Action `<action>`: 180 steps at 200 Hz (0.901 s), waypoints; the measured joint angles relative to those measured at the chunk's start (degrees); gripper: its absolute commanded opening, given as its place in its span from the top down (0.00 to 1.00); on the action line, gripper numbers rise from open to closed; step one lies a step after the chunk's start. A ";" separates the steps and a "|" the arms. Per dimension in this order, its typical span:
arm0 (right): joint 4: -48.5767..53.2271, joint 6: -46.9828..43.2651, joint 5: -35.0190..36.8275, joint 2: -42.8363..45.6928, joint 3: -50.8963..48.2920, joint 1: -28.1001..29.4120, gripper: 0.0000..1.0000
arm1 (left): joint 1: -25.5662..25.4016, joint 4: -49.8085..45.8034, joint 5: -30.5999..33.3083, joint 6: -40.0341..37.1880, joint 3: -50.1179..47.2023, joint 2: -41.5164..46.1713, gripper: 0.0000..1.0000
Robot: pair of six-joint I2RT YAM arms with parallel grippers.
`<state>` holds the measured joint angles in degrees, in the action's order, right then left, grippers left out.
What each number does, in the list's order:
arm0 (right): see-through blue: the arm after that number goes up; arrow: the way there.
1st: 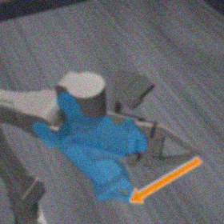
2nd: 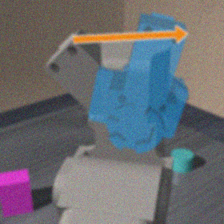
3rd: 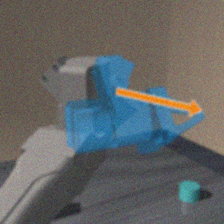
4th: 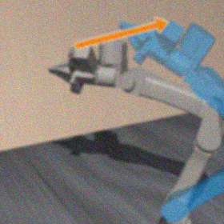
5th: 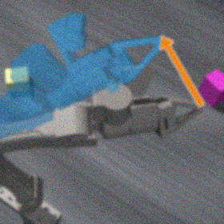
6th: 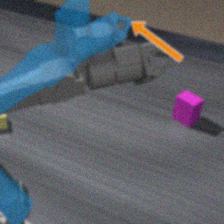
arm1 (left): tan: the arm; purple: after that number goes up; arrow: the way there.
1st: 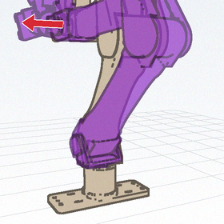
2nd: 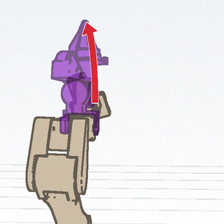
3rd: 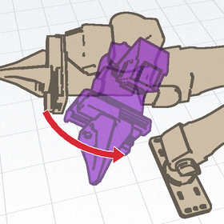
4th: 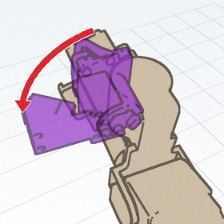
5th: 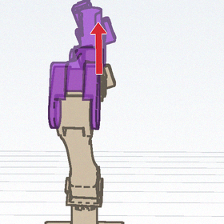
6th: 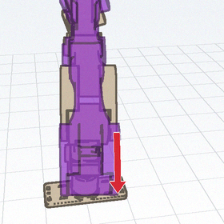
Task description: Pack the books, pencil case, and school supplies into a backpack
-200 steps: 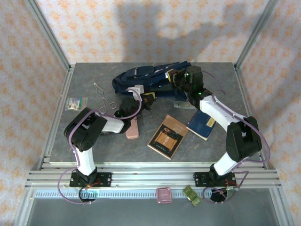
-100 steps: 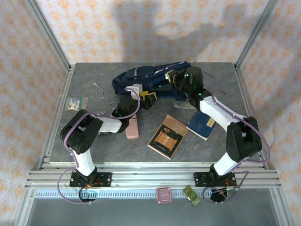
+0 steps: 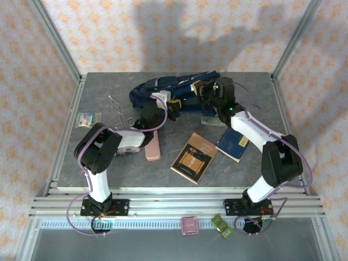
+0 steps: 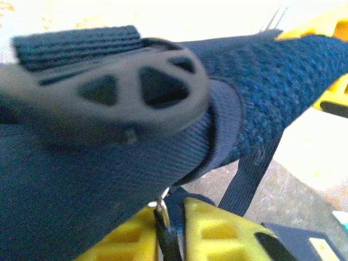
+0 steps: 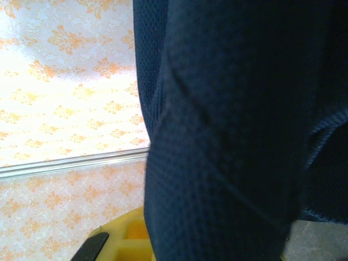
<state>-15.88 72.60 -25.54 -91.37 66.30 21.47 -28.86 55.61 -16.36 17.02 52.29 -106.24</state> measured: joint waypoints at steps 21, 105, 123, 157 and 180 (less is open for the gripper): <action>0.02 -0.02 0.02 0.00 0.00 0.02 1.00 | 0.00 -0.61 0.26 -0.44 0.00 0.00 1.00; -0.02 -0.48 -0.96 1.05 -4.13 -0.96 1.00 | 0.33 -3.98 2.99 -0.46 -7.56 5.75 1.00; 0.02 -0.85 -1.46 1.84 -5.68 -1.70 1.00 | 0.44 -6.62 3.39 -0.42 -8.74 7.65 1.00; 0.04 -2.75 -2.91 3.50 -8.85 -4.81 1.00 | 0.48 -13.38 3.98 -0.44 -10.23 11.58 1.00; 0.50 -5.07 -4.61 4.24 -11.74 -7.65 1.00 | 0.46 -19.32 4.87 -0.66 -10.95 14.60 1.00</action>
<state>-15.38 67.53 -30.15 -87.13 54.57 13.82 -28.40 36.29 -11.49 16.36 41.34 -91.64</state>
